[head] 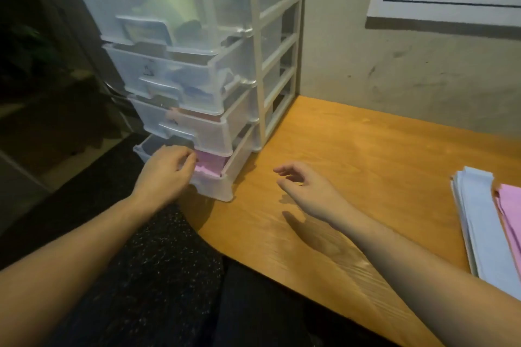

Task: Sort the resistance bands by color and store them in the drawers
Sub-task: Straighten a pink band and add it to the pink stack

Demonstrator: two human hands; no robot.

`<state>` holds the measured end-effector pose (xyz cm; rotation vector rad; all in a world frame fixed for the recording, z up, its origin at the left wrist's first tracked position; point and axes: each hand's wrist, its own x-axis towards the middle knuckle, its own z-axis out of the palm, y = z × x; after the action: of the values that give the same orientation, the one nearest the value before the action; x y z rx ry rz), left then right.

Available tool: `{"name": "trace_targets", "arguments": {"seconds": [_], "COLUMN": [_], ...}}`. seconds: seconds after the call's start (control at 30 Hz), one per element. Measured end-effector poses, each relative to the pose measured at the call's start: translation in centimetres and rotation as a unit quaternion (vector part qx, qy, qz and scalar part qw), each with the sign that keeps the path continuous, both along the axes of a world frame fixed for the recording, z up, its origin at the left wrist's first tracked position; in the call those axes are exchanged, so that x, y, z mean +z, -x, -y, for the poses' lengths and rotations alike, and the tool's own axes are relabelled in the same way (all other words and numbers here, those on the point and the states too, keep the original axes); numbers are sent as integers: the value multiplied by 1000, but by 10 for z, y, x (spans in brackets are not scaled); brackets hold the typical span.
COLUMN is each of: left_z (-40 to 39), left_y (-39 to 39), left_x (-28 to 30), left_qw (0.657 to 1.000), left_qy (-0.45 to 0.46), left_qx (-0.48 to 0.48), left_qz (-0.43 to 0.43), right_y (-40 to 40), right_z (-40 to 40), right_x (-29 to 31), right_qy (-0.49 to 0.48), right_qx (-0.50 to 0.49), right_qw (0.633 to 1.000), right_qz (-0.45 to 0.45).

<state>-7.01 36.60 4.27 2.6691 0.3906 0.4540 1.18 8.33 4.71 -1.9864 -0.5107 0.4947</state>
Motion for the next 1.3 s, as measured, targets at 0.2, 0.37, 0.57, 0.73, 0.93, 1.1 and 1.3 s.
{"name": "trace_targets", "arguments": {"seconds": [0.2, 0.37, 0.57, 0.73, 0.93, 1.1, 1.3], "left_z": [-6, -7, -7, -12, 0, 19, 62], "left_y": [-32, -59, -65, -45, -6, 16, 27], "left_x": [10, 7, 1, 2, 15, 29, 50], "left_qw": [966, 909, 910, 965, 993, 987, 956], "left_qy": [-94, -104, -1, 26, 54, 95, 153], "left_qx": [-85, -74, -54, -84, -94, -103, -161], "left_qz": [-224, -397, -410, -246, -41, 74, 191], "right_y": [-3, -15, -22, -20, -9, 1, 11], "right_z": [-13, -12, -6, -7, -5, -3, 7], "right_x": [-4, -5, -4, 2, 12, 21, 31], "right_qy": [-11, -13, -4, -11, -14, -23, -98], "right_qx": [13, 4, 1, 13, 29, 37, 14], "right_qw": [1000, 1000, 1000, 1000, 999, 999, 993], "right_qz": [-9, -4, -6, -7, -2, 29, 64]}}
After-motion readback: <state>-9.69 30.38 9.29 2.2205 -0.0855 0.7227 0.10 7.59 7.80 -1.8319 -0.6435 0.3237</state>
